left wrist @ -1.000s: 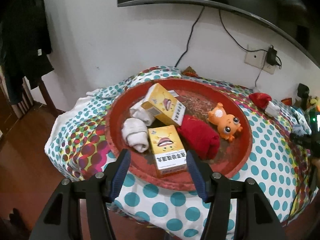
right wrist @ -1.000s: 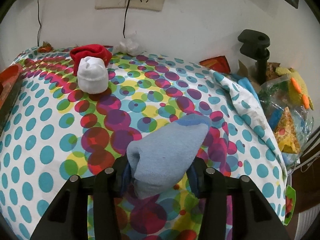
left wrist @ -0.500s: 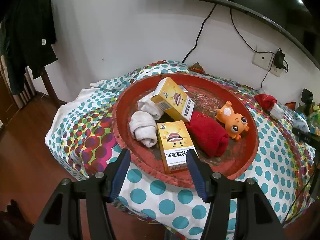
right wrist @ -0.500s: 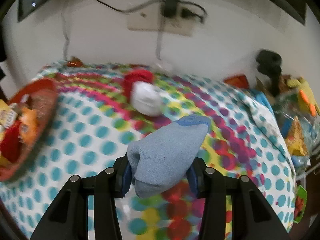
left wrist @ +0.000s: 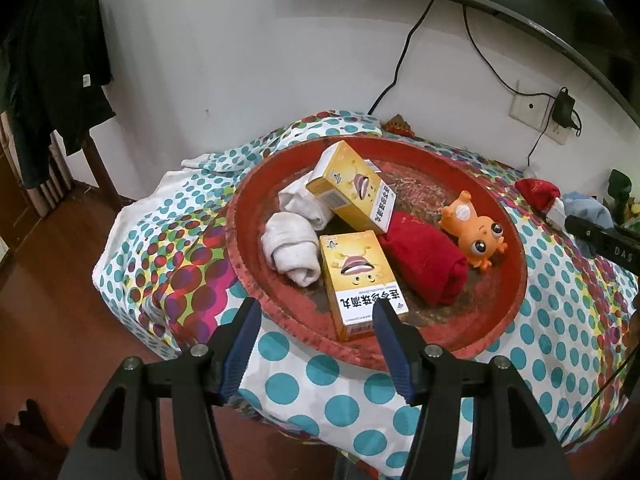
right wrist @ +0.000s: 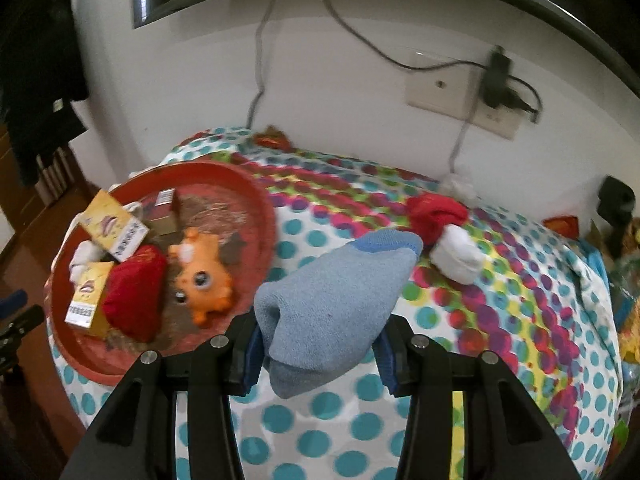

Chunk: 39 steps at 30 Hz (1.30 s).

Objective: Organize objects
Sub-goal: 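Carry the light blue sock over the red tray with the right gripper, then lower the blue sock onto the tray and open the right gripper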

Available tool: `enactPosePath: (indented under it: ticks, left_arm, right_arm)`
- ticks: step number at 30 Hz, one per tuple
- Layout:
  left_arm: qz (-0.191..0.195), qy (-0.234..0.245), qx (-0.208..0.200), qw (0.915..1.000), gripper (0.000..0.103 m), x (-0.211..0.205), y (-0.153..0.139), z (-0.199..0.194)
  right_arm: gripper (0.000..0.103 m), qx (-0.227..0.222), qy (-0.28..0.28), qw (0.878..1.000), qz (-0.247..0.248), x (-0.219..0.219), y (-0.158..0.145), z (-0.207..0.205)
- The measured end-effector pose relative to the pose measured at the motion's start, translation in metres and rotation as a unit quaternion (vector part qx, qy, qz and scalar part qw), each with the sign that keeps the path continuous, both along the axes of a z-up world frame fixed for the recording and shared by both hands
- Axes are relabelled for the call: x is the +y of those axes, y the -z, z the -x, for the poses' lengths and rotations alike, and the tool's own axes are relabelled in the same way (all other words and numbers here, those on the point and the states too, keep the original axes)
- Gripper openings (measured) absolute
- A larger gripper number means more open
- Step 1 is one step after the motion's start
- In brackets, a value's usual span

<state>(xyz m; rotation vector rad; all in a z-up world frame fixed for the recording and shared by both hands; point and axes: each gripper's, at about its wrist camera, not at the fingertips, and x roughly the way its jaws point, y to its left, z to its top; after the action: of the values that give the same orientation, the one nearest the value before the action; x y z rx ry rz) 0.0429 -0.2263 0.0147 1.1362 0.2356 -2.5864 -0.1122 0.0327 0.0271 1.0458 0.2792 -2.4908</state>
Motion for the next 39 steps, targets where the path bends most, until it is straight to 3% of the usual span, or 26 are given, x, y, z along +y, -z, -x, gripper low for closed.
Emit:
enactPosePath:
  ticks: [20, 32, 39]
  left_arm:
    - [0.004, -0.022, -0.003, 0.9997, 0.059, -0.017, 0.001, -0.001]
    - [-0.005, -0.033, -0.018, 0.9993, 0.059, -0.027, 0.008, 0.000]
    - [-0.003, -0.030, -0.018, 0.9994, 0.059, -0.026, 0.010, 0.001]
  right_arm:
    - [0.044, 0.013, -0.090, 0.996, 0.003, -0.115, 0.000, -0.017]
    - [0.045, -0.009, -0.082, 0.997, 0.003, -0.150, 0.018, 0.008]
    - [0.047, -0.004, -0.081, 0.996, -0.023, -0.160, 0.029, 0.015]
